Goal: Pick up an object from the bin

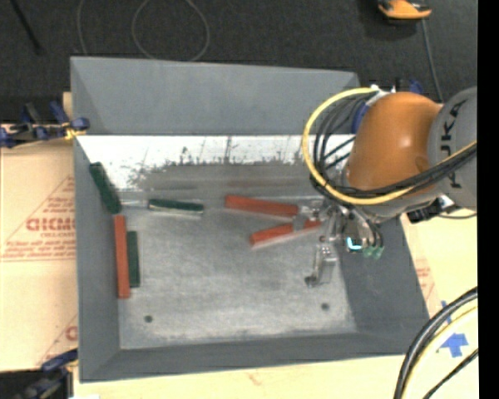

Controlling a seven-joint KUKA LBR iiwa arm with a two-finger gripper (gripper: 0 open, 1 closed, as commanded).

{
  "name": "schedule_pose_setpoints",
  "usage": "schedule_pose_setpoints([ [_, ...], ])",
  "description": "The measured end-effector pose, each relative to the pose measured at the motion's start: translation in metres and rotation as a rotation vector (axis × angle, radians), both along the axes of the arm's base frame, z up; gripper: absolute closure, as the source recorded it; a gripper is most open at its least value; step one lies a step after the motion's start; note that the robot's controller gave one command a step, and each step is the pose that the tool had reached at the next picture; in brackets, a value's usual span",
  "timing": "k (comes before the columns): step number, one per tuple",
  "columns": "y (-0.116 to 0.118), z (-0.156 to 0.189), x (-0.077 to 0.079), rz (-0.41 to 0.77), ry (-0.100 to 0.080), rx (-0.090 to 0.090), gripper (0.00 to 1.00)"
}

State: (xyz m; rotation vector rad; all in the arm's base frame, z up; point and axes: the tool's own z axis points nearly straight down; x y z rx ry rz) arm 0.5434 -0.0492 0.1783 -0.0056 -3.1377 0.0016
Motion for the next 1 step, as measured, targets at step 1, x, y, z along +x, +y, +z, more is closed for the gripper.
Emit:
schedule_pose_setpoints([
  [1, 0.0259, -0.1101, 0.0707, 0.049, -0.009, 0.001, 0.00],
])
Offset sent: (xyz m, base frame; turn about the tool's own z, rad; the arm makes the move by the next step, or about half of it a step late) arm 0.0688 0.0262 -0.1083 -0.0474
